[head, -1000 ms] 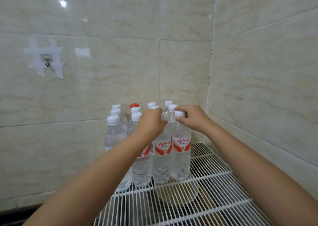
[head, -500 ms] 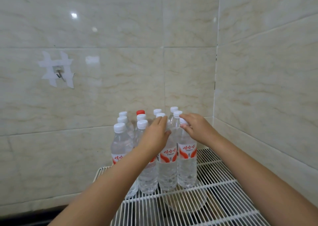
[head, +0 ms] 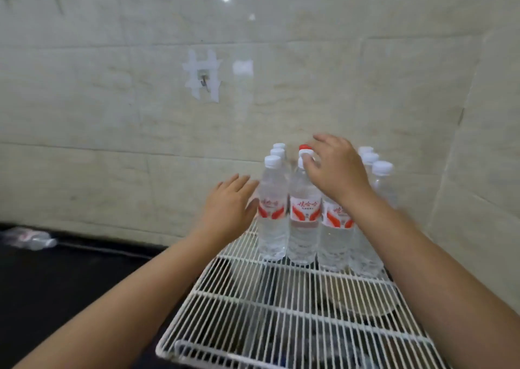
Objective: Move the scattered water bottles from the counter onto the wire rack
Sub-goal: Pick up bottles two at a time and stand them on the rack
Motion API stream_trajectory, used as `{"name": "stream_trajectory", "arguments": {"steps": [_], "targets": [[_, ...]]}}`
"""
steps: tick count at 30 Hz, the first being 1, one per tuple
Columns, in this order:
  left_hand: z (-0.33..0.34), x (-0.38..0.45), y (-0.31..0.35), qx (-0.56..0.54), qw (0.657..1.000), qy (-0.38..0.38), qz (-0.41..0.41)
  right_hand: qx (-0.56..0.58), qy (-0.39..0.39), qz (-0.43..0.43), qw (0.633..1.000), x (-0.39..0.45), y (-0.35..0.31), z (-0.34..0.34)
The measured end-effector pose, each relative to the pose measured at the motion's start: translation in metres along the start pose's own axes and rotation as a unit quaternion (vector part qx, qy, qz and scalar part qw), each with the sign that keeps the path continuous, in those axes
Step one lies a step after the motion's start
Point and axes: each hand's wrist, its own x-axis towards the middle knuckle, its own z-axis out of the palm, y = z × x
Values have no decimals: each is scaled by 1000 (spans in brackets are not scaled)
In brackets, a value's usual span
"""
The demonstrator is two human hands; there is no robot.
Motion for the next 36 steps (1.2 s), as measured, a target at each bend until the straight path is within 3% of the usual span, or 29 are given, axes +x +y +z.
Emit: {"name": "stream_trajectory", "arguments": {"steps": [2, 6, 15, 21, 27, 36], "targets": [[-6, -35, -30, -10, 997, -2, -73, 48, -21, -70, 996, 4, -41, 21], [-34, -118, -94, 73, 967, -39, -243, 98, -91, -173, 976, -9, -137, 70], [-105, -299, -206, 136, 871, -68, -468, 193, -210, -291, 913, -81, -348, 161], [-138, -410, -300, 155, 822, -76, -542, 278, -251, -308, 874, -138, -500, 224], [-180, -508, -399, 156, 786, -112, -588, 261, -313, -330, 851, -179, -643, 268], [-177, -569, -539, 121, 779, -129, -601, 186, -357, -339, 850, -171, -756, 356]]}}
